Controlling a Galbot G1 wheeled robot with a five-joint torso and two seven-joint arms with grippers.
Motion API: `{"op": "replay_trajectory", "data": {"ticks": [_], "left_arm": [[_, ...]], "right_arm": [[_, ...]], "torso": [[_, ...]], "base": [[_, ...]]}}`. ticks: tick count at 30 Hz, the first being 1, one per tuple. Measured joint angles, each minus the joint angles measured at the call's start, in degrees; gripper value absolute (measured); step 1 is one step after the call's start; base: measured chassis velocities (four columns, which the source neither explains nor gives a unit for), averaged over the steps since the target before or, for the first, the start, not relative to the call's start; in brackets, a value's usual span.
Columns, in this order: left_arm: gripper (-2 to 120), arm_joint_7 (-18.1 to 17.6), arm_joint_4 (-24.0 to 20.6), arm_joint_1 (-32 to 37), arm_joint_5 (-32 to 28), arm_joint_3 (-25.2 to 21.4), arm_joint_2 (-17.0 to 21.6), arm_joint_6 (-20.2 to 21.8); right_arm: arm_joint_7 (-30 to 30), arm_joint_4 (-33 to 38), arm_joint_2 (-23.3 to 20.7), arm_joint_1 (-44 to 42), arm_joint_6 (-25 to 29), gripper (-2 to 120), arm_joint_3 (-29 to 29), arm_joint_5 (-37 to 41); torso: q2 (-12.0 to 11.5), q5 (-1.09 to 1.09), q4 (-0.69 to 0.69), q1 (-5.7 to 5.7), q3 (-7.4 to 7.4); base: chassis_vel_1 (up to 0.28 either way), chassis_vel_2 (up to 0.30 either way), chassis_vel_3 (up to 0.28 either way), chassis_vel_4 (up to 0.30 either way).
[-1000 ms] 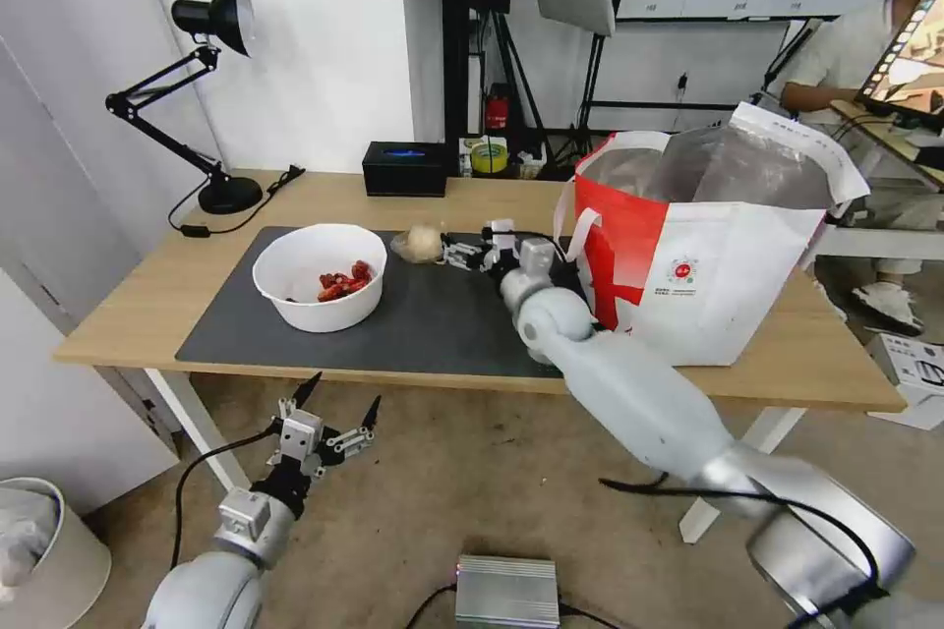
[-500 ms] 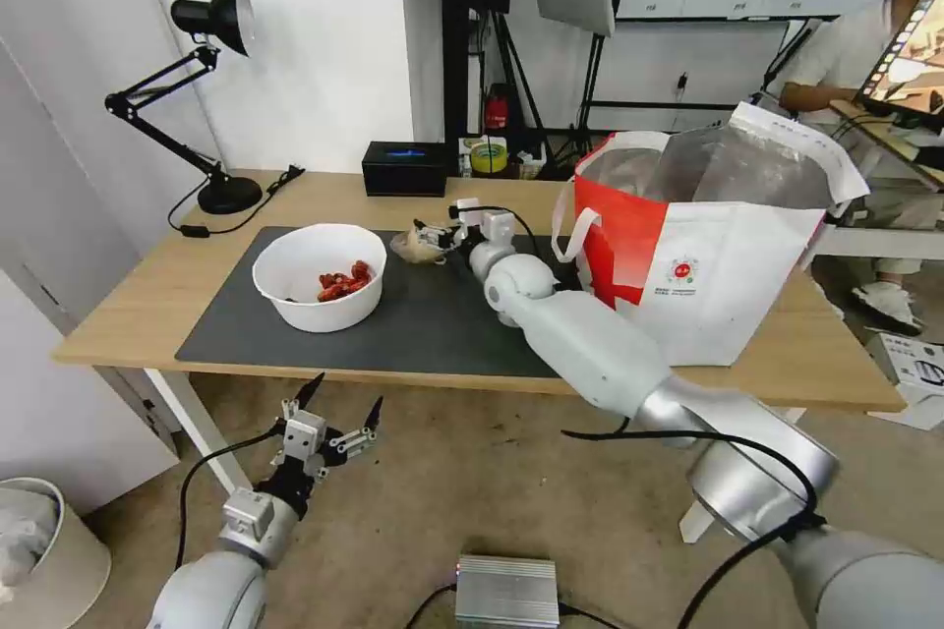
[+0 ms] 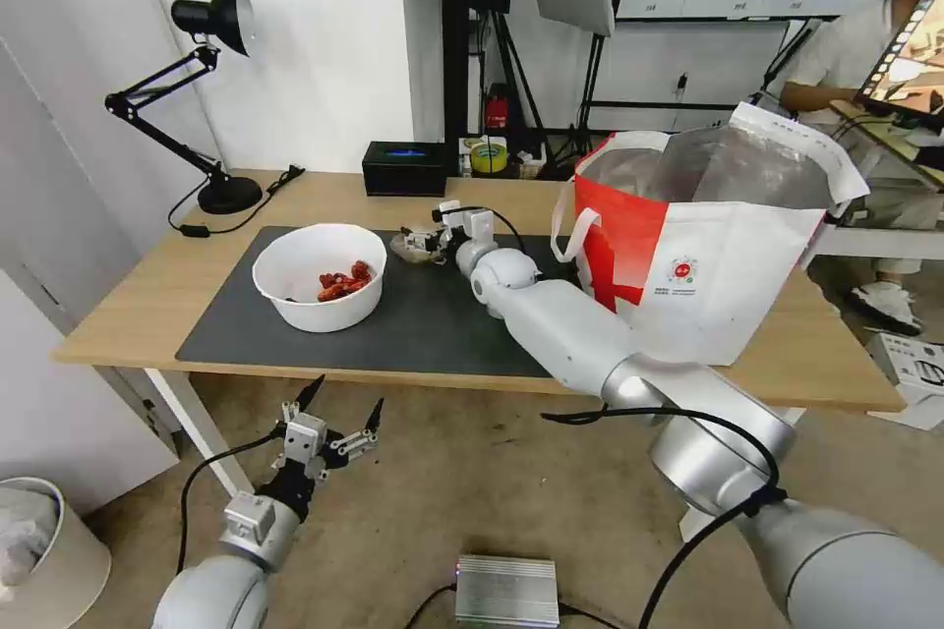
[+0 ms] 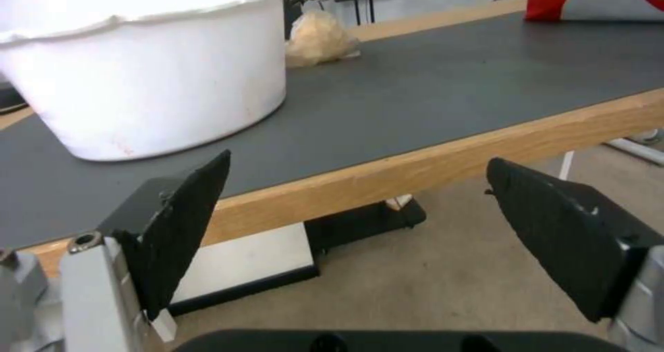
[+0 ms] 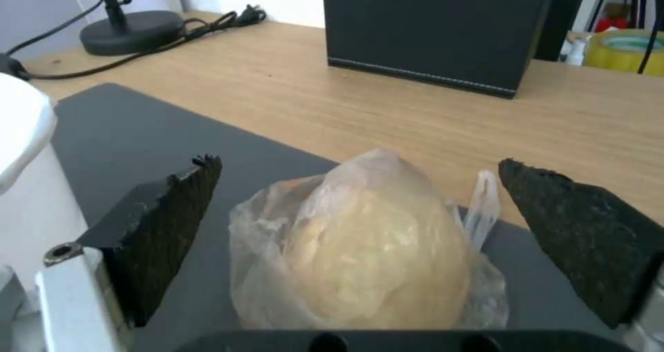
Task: Pick up the trash from the table and place it into the takeout bag.
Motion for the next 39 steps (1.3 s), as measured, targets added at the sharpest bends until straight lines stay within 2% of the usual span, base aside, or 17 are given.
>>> {"op": "replay_trajectory", "data": {"ticks": [21, 24, 25, 28, 29, 31, 32, 35, 36, 39], "left_arm": [[100, -0.1, -0.43, 0.12, 0.56, 0.31, -0.11, 0.07], [100, -0.14, -0.57, 0.28, 0.58, 0.26, -0.13, 0.07], [100, -0.14, -0.57, 0.28, 0.58, 0.26, -0.13, 0.07], [100, -0.16, -0.79, 0.53, 0.63, 0.14, -0.17, 0.08], [100, -0.16, -0.79, 0.53, 0.63, 0.14, -0.17, 0.08], [100, -0.18, -0.81, 0.68, 0.65, 0.01, -0.21, 0.08], [100, -0.18, -0.81, 0.68, 0.65, 0.01, -0.21, 0.08], [100, -0.19, -0.83, 0.82, 0.67, -0.03, -0.34, 0.05], [100, -0.19, -0.83, 0.82, 0.67, -0.03, -0.34, 0.05], [100, -0.2, -0.86, 0.98, 0.69, -0.07, -0.47, -0.04]], "right_arm": [[-2.67, -2.66, 0.02, -0.09, -1.68, 98, -0.45, -1.67], [-3.49, -2.96, 0.02, -0.25, -1.97, 86, -0.51, -1.58], [-3.49, -2.96, 0.02, -0.25, -1.97, 86, -0.51, -1.58], [-3.83, -3.12, 0.03, -0.53, -2.3, 72, -0.56, -1.5], [-3.83, -3.12, 0.03, -0.53, -2.3, 72, -0.56, -1.5], [-3.88, -3.29, 0.03, -0.74, -2.35, 60, -0.57, -1.46], [-3.88, -3.29, 0.03, -0.74, -2.35, 60, -0.57, -1.46], [-3.88, -3.32, 0.03, -1.02, -2.37, 47, -0.21, -1.41], [-3.88, -3.32, 0.03, -1.02, -2.37, 47, -0.21, -1.41], [-3.83, -3.58, -0.02, -1.14, -2.39, 33, 0.16, -1.38]], "torso": [[0.0, 0.01, -0.01, 0.0, 0.0], [0.0, 0.01, -0.01, 0.0, 0.0], [0.0, 0.01, -0.01, 0.0, 0.0], [0.0, 0.01, -0.01, 0.0, 0.0], [0.0, 0.01, -0.01, 0.0, 0.0], [0.0, 0.01, -0.01, -0.01, 0.0], [0.0, 0.01, -0.01, -0.01, 0.0], [0.0, 0.01, -0.01, -0.01, 0.0], [0.0, 0.01, -0.01, -0.01, 0.0], [0.0, 0.01, -0.01, 0.0, 0.0]], "base": [[0.0, 0.0, 0.0, 0.0], [0.0, 0.0, 0.0, 0.0], [0.0, 0.0, 0.0, 0.0], [0.0, 0.0, 0.0, 0.0], [0.0, 0.0, 0.0, 0.0], [0.0, 0.0, 0.0, 0.0], [0.0, 0.0, 0.0, 0.0], [0.0, 0.0, 0.0, 0.0], [0.0, 0.0, 0.0, 0.0], [0.0, 0.0, 0.0, 0.0]]}}
